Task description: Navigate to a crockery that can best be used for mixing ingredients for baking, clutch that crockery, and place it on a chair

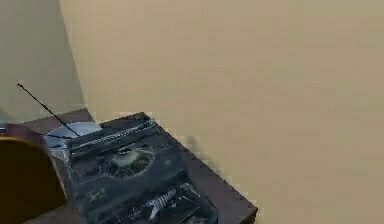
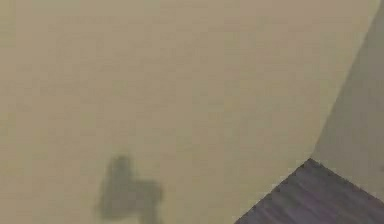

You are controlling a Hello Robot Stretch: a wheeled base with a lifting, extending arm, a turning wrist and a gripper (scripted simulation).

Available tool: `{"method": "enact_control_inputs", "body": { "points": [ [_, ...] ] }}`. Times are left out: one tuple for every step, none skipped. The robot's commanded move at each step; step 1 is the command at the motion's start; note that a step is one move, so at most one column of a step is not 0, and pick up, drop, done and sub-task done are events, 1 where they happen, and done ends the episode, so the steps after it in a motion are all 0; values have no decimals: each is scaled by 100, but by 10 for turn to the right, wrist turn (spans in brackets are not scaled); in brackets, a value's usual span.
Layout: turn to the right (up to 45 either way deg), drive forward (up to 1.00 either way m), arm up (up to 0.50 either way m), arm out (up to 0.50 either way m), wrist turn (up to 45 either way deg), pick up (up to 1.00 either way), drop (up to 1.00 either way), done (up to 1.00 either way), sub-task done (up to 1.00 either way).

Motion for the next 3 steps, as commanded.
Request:
{"method": "enact_control_inputs", "body": {
  "points": [
    [-450,0,0,0,0,0,0,0,0],
    [-450,0,0,0,0,0,0,0,0],
    [-270,0,0,0,0,0,0,0,0]
  ]
}}
